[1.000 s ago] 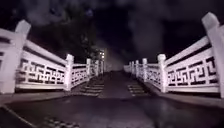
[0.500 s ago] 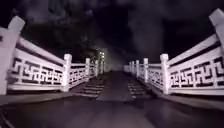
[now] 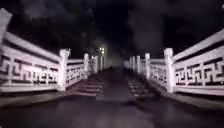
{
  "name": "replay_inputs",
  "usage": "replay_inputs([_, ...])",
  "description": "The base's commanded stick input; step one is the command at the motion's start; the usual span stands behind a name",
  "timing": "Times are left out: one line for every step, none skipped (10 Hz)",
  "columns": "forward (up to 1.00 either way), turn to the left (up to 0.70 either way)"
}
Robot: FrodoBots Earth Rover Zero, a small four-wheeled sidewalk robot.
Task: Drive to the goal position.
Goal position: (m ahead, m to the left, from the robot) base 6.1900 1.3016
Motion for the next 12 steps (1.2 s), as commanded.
replay_inputs([0.45, 0.0])
replay_inputs([0.45, 0.0])
replay_inputs([0.45, 0.0])
replay_inputs([0.45, 0.0])
replay_inputs([0.45, 0.0])
replay_inputs([0.45, 0.0])
replay_inputs([0.45, 0.0])
replay_inputs([0.45, 0.0])
replay_inputs([0.45, 0.0])
replay_inputs([0.45, 0.0])
replay_inputs([0.45, 0.0])
replay_inputs([0.45, 0.0])
